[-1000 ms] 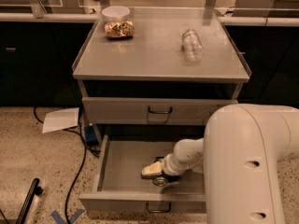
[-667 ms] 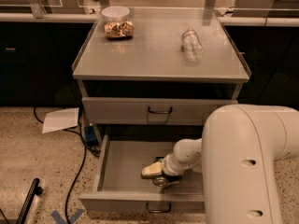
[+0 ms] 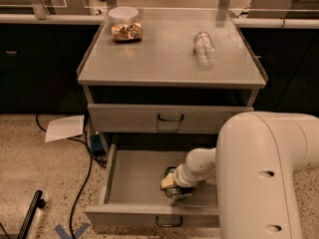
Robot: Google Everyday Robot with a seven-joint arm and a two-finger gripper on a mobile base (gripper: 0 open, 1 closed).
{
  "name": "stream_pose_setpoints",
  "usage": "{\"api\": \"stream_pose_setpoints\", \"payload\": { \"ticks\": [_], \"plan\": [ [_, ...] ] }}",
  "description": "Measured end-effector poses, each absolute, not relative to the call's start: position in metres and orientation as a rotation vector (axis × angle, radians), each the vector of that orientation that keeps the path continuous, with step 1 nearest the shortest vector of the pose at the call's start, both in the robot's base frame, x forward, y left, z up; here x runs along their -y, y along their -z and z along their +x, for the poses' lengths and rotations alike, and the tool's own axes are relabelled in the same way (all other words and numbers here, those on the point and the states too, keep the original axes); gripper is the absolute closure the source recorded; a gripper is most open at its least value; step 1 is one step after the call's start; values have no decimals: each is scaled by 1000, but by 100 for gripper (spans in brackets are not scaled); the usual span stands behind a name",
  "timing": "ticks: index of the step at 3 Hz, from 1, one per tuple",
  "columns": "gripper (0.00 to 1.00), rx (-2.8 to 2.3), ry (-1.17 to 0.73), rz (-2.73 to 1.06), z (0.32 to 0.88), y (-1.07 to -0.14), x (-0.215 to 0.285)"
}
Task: Pick green can from middle drawer and place on counter
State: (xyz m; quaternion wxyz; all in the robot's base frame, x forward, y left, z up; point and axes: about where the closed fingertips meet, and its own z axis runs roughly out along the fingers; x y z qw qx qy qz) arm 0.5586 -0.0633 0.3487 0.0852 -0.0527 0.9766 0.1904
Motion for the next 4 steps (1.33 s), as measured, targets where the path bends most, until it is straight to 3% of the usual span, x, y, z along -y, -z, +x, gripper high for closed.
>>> {"api": "stream_pose_setpoints", "payload": {
  "ticks": [2,3,4],
  "plan": [
    [88,-2912,-568,-157,559,-349,63],
    [100,-2912,-568,-157,559,-349,63],
    [100,-2912,-568,-157,559,-349,63]
  ]
}}
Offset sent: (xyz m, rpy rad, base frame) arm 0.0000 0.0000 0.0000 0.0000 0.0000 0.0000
